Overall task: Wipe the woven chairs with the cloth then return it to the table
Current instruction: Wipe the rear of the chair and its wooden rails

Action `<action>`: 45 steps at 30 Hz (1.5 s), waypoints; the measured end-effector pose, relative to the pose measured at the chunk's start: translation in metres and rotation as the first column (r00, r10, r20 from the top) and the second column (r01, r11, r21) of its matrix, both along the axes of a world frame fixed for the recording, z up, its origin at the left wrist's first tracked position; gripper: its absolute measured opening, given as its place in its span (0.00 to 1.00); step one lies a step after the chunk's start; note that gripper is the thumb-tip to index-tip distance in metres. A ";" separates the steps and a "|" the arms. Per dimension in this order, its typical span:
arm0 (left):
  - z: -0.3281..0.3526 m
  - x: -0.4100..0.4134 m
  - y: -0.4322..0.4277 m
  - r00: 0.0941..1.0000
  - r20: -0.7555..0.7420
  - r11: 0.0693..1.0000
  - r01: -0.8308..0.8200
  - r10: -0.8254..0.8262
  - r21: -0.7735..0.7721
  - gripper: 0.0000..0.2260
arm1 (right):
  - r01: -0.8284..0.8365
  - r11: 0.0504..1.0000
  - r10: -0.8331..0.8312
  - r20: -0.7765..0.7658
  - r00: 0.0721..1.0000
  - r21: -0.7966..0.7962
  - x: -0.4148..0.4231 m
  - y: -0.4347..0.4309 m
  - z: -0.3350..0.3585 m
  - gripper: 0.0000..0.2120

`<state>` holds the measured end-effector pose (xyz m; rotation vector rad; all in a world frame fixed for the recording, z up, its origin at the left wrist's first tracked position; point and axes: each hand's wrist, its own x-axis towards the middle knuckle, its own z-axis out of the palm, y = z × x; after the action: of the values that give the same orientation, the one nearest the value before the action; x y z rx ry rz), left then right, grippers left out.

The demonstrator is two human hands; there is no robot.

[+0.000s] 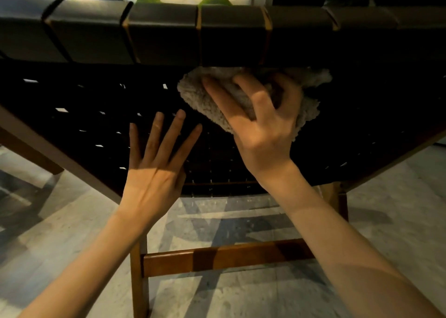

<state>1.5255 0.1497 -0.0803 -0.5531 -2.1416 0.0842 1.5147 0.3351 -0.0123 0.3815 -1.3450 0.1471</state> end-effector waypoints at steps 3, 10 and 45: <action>-0.004 0.000 -0.007 1.000 0.005 1.000 -0.025 0.025 -0.003 0.32 | 0.047 0.993 -0.057 0.094 0.994 0.105 -0.015 0.005 -0.034 0.13; -0.016 0.008 -0.023 0.993 0.101 0.998 -0.059 0.061 -0.017 0.31 | 0.014 0.926 -0.207 0.477 0.854 0.377 -0.039 0.017 -0.144 0.17; -0.006 0.013 -0.061 0.976 0.112 0.983 -0.186 0.185 -0.006 0.43 | -0.109 0.969 0.035 0.314 0.949 0.223 -0.025 -0.054 -0.061 0.18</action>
<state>1.5385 0.0884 -0.0858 -0.3611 -2.2990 0.1543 1.4899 0.2807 -0.0728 0.6311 -1.6647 0.1096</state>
